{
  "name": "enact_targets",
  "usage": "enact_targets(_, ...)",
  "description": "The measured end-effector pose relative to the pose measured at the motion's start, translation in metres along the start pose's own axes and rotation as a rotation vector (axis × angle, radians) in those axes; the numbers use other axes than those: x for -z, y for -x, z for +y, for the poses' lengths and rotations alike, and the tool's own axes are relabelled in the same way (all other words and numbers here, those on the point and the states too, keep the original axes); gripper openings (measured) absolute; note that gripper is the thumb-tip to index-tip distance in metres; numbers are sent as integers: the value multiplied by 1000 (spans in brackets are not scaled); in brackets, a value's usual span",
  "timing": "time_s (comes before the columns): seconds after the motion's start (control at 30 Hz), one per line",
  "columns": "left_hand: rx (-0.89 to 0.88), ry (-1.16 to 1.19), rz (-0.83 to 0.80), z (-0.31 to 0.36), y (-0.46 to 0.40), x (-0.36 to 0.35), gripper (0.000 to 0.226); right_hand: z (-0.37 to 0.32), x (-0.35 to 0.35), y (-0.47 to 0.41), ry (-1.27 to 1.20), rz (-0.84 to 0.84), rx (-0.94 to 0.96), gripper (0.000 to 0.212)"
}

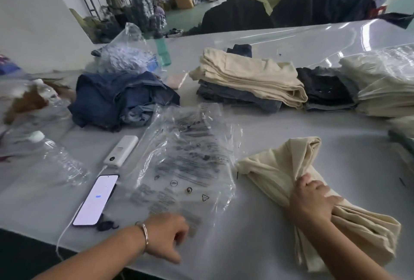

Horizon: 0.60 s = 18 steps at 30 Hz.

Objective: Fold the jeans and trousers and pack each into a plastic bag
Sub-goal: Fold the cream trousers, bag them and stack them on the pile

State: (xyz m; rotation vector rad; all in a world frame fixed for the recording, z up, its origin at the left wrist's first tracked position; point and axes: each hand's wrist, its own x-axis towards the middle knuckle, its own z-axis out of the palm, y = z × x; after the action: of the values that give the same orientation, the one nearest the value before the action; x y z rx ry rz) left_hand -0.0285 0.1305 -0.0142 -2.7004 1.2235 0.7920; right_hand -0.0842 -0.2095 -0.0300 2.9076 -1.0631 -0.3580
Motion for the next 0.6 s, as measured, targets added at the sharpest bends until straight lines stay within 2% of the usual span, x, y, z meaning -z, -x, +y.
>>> enact_targets(0.07,-141,-188,-76,-9,10,-16,51,-5,0,2,30,30,-30,51)
enact_targets(0.13,-199,-276,-54,-12,14,-20,56,-6,3,3,44,44,-42,47)
enact_targets(0.23,-330,-324,93,-13,17,-19,34,-2,8,3,-20,88,-21,43)
enact_targets(0.37,-395,-480,220,-15,9,-26,25,18,13,-2,-181,170,66,38)
enact_targets(0.43,-327,-427,271,-15,2,-23,18,26,16,-5,-223,186,68,41)
enact_targets(0.53,2,-53,406,-13,-17,-2,23,36,19,-6,-310,197,18,39)
enact_targets(0.6,207,115,586,-13,-33,16,22,44,22,-8,-417,208,-58,37)
